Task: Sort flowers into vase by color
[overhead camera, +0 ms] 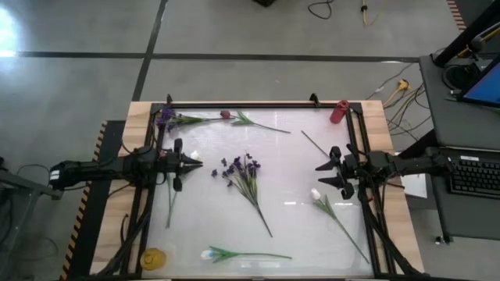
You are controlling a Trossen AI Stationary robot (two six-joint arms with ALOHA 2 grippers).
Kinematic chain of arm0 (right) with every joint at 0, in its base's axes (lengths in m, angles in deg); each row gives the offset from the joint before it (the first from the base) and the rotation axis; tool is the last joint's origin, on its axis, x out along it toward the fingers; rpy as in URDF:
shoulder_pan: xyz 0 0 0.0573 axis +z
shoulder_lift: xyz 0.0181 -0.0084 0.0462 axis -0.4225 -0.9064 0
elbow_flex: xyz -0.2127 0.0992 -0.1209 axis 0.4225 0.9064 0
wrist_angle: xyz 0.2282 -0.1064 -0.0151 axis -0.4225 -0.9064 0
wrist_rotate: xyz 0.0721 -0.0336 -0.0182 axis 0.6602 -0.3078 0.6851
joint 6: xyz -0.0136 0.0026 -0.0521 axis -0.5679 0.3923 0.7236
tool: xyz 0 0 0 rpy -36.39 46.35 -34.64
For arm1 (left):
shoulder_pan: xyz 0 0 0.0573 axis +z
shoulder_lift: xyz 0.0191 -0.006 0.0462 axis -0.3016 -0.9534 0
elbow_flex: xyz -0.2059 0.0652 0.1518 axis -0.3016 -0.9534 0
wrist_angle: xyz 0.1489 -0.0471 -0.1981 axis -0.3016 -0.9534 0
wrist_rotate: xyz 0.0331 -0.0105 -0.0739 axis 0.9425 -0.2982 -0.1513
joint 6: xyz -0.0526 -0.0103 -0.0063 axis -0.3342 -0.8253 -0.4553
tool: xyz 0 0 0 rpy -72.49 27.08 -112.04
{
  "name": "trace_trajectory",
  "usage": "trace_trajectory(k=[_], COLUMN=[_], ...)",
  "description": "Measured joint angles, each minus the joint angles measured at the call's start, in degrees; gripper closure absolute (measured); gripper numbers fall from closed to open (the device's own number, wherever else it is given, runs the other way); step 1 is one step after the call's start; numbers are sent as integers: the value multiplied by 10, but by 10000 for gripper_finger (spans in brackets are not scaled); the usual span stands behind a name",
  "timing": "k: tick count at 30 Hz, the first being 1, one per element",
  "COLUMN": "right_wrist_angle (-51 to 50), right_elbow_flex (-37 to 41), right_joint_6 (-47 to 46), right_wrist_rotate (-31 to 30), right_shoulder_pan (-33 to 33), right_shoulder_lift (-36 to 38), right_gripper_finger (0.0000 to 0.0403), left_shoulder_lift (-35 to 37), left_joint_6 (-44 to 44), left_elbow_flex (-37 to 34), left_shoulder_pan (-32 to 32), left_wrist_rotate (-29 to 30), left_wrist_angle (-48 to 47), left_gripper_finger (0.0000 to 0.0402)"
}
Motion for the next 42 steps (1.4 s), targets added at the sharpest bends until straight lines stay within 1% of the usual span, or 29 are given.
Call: trace_trajectory(k=[17,19,22,23,28,30,35,40,42], right_wrist_angle=[3,32,60,57,-32,-69,-160,-326,-374], right_elbow_flex=[0,0,0,0,-36,-61,-132,-228,-268], right_joint_6=[0,-9,-78,-96,-147,-156,-232,-331,-368], right_wrist_rotate=[-1,-33,-122,-134,-135,-135,-139,-121,-107], right_shoulder_pan=[0,0,0,0,0,0,0,0,0], right_shoulder_lift=[0,-3,-13,-18,-79,-116,-207,-320,-369], right_gripper_finger=[216,216,216,216,216,216,216,217,221], left_shoulder_lift=[0,0,0,0,0,0,0,0,0], left_joint_6=[0,0,0,0,0,0,0,0,0], left_elbow_flex=[0,0,0,0,0,0,0,0,0], left_shoulder_pan=[0,0,0,0,0,0,0,0,0], left_wrist_rotate=[0,0,0,0,0,0,0,0,0], left_wrist_angle=[0,0,0,0,0,0,0,0,0], left_gripper_finger=[377,377,377,377,377,377,377,377,377])
